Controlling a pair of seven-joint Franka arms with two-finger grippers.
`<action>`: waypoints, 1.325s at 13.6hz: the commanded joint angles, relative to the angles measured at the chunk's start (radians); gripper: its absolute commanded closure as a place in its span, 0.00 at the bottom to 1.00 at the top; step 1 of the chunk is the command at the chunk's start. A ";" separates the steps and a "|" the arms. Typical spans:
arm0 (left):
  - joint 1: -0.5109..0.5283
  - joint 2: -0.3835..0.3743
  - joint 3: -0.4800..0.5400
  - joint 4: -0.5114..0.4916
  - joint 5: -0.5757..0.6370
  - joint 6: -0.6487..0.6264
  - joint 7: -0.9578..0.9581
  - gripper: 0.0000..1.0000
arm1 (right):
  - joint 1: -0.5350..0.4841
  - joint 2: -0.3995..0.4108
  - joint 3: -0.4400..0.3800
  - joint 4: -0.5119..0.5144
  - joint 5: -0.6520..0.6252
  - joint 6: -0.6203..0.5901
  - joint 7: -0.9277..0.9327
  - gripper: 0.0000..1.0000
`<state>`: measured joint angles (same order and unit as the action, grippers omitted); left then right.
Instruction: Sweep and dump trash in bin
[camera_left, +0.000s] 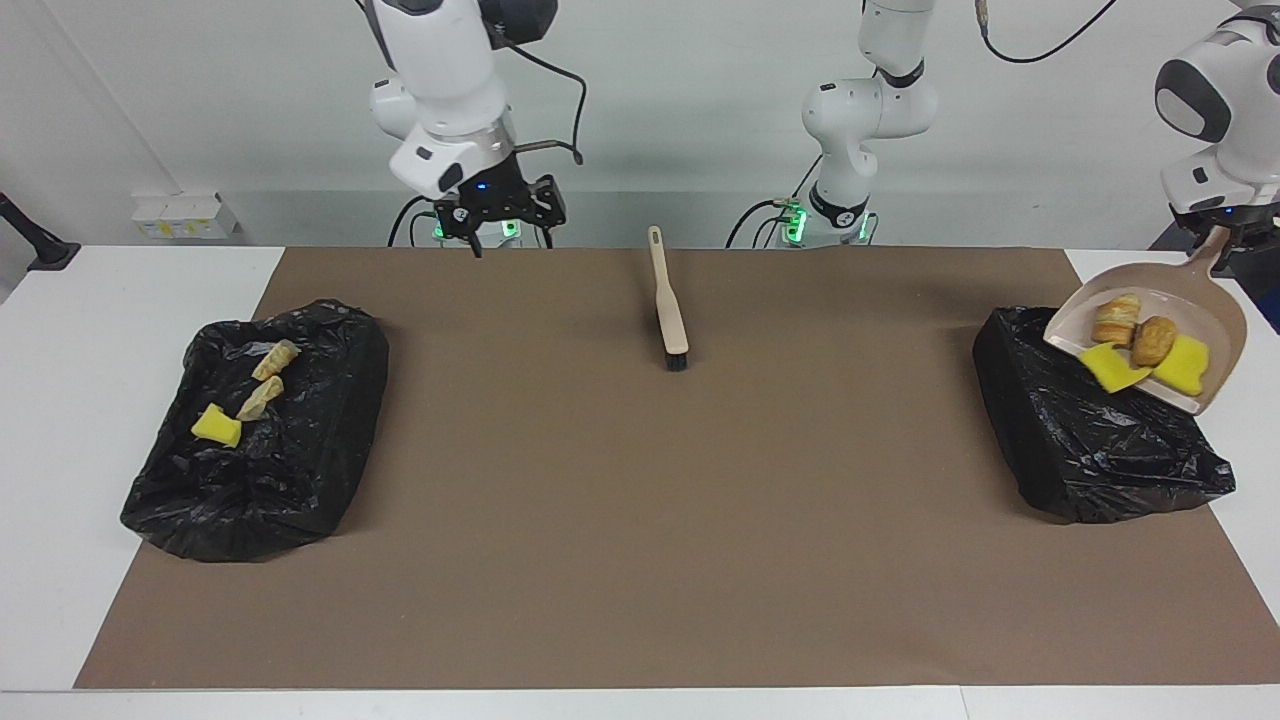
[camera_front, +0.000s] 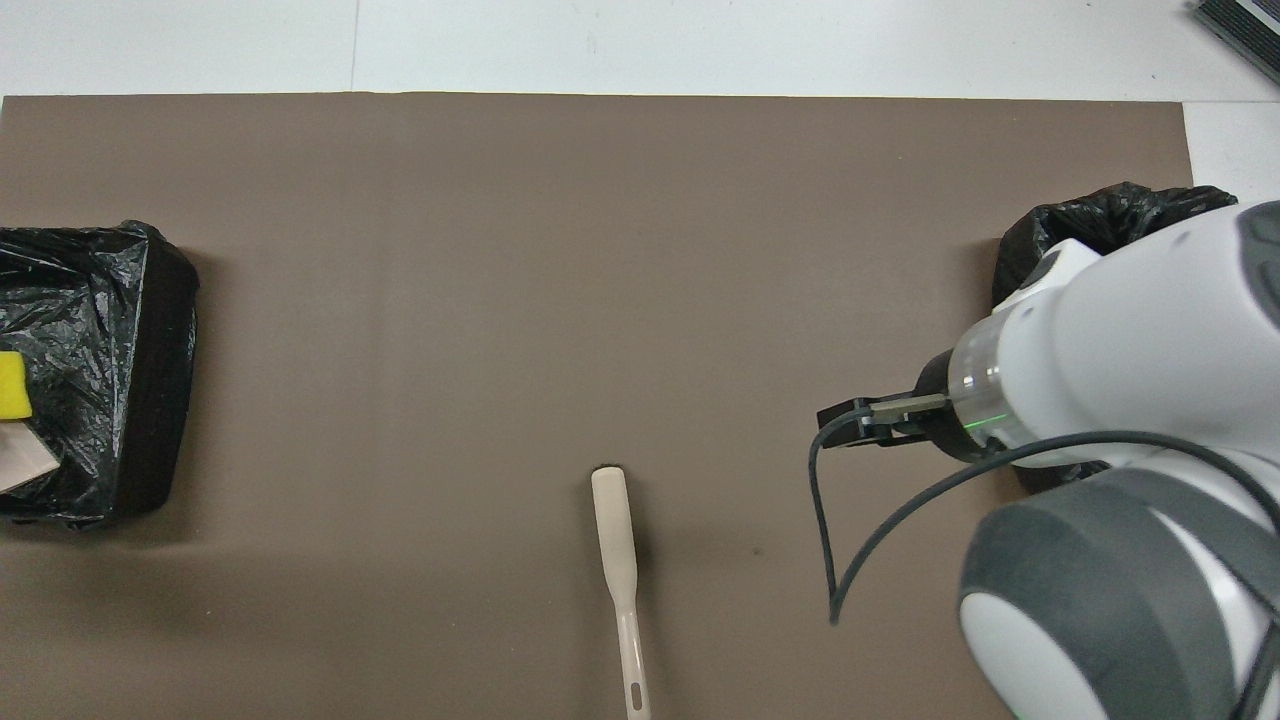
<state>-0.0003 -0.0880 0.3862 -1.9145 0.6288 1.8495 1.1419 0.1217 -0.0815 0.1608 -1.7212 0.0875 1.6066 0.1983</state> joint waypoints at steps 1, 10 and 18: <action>-0.015 0.036 -0.049 0.061 0.086 -0.053 -0.021 1.00 | -0.050 0.006 0.013 0.040 -0.060 -0.027 -0.089 0.00; -0.023 0.066 -0.135 0.153 0.250 -0.049 -0.005 1.00 | -0.211 0.022 -0.030 0.043 -0.101 -0.008 -0.200 0.00; -0.020 0.063 -0.168 0.227 -0.338 -0.061 -0.129 1.00 | -0.159 0.134 -0.156 0.256 -0.101 -0.094 -0.203 0.00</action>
<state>-0.0189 -0.0269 0.2229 -1.7040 0.4019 1.8144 1.0873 -0.0444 0.0237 0.0037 -1.5036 -0.0022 1.5205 0.0007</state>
